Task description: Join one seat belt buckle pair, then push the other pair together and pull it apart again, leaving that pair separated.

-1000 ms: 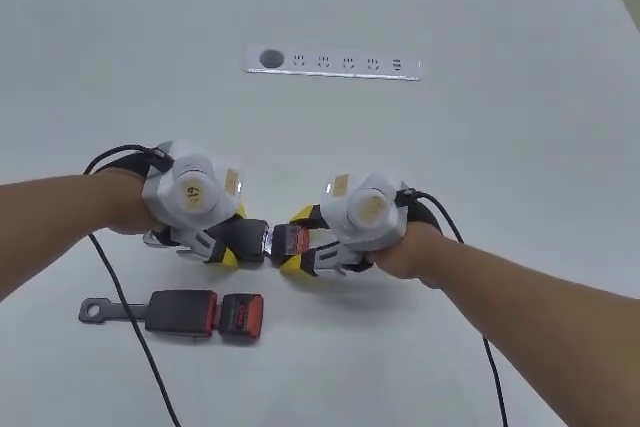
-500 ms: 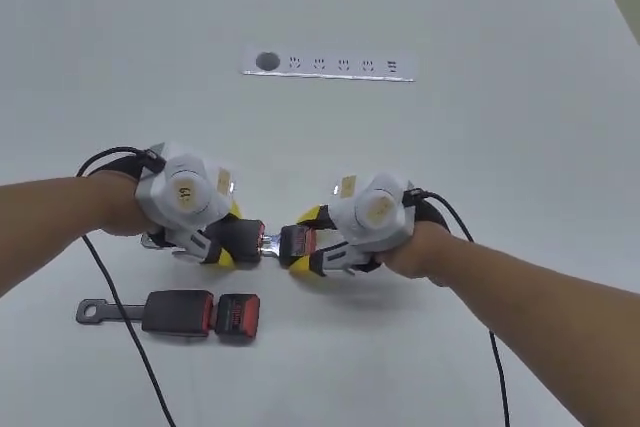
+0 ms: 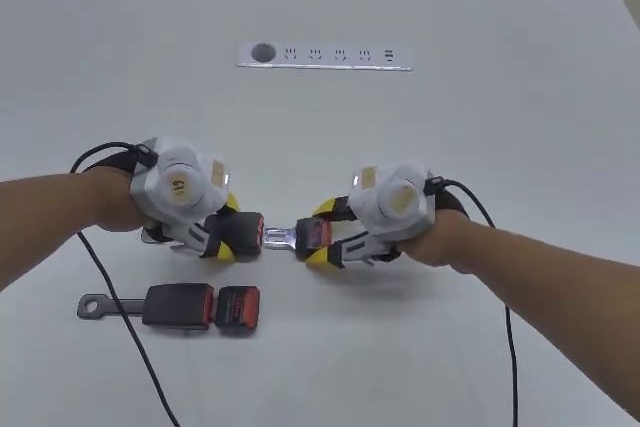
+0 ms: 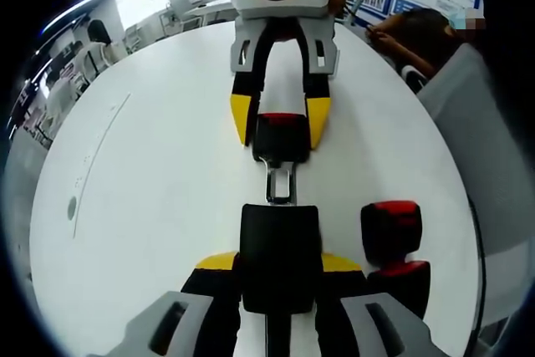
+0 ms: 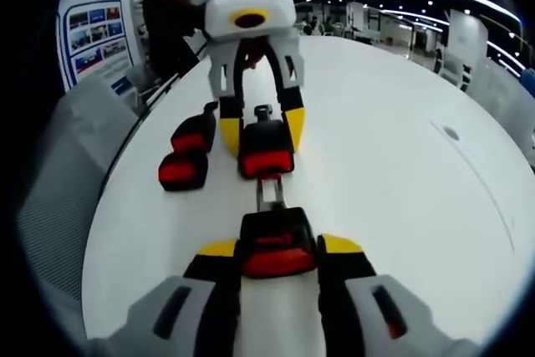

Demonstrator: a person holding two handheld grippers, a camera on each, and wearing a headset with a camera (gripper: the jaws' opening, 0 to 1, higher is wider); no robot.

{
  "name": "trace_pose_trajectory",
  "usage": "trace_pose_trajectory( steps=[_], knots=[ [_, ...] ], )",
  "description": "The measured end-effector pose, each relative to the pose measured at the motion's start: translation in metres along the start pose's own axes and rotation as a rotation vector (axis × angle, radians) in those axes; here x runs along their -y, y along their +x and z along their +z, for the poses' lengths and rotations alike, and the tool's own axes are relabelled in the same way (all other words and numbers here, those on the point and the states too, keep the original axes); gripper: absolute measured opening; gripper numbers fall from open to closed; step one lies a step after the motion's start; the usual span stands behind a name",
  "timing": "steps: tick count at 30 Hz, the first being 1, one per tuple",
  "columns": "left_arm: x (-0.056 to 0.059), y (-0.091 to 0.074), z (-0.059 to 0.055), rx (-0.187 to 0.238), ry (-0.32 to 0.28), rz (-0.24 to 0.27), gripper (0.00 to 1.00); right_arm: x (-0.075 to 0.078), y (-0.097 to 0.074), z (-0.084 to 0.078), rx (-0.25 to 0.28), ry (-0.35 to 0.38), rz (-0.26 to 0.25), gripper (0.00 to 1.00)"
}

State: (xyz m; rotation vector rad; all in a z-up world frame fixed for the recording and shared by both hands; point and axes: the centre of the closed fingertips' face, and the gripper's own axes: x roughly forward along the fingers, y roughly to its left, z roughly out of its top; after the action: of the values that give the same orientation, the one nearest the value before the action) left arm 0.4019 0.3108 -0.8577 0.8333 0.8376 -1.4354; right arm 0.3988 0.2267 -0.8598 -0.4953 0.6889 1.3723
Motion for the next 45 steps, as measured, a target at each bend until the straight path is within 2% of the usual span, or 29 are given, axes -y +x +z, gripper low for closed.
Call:
trace_pose_trajectory(
  steps=[16,45],
  knots=[
    [-0.001,0.002,0.0,0.004,-0.019,0.013,0.35,0.002,-0.018,-0.018,0.017,0.018,-0.014,0.35],
    [0.003,-0.001,0.004,0.008,-0.026,0.017,0.35,0.007,-0.054,-0.053,-0.026,0.048,-0.049,0.35]
  ],
)
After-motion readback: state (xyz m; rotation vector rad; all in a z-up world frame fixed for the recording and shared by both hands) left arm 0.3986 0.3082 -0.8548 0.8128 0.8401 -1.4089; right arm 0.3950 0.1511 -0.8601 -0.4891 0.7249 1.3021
